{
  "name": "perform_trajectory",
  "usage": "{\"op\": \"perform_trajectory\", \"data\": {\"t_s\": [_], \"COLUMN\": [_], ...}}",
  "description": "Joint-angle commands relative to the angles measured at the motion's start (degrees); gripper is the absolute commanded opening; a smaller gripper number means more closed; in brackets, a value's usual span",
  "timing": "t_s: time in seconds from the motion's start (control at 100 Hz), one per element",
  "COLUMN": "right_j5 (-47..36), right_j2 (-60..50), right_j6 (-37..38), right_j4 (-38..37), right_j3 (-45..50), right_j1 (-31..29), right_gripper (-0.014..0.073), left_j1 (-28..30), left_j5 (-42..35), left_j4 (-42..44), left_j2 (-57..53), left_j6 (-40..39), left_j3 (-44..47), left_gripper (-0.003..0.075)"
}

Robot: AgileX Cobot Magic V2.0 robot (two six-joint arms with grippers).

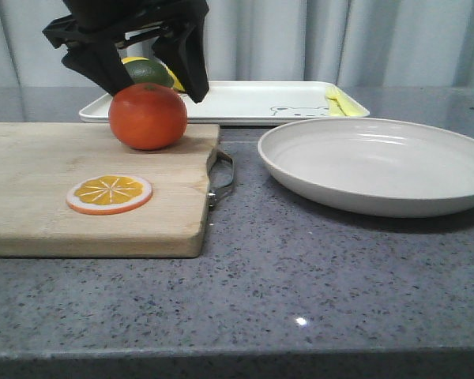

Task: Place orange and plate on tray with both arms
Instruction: 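Lower the left gripper onto the orange and close around it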

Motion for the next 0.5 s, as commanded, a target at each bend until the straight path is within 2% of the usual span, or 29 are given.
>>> {"op": "perform_trajectory", "data": {"t_s": [0.0,0.29,0.38,0.49], "right_j5": [-4.44,-4.44,-4.44,-4.44], "right_j2": [0.70,0.70,0.70,0.70], "right_j6": [-0.02,-0.02,-0.02,-0.02], "right_j4": [-0.78,-0.78,-0.78,-0.78], "right_j3": [-2.04,-2.04,-2.04,-2.04], "right_j1": [-0.43,-0.43,-0.43,-0.43], "right_gripper": [-0.0061,-0.0061,-0.0061,-0.0061], "left_j1": [-0.42,-0.42,-0.42,-0.42], "left_j5": [-1.10,0.87,0.87,0.87], "left_j4": [-0.97,-0.84,-0.84,-0.84], "left_j2": [-2.69,-2.69,-2.69,-2.69], "left_j6": [-0.05,-0.05,-0.05,-0.05], "left_j3": [-1.95,-1.95,-1.95,-1.95], "left_gripper": [0.0610,0.0597,0.0538,0.0421]}}
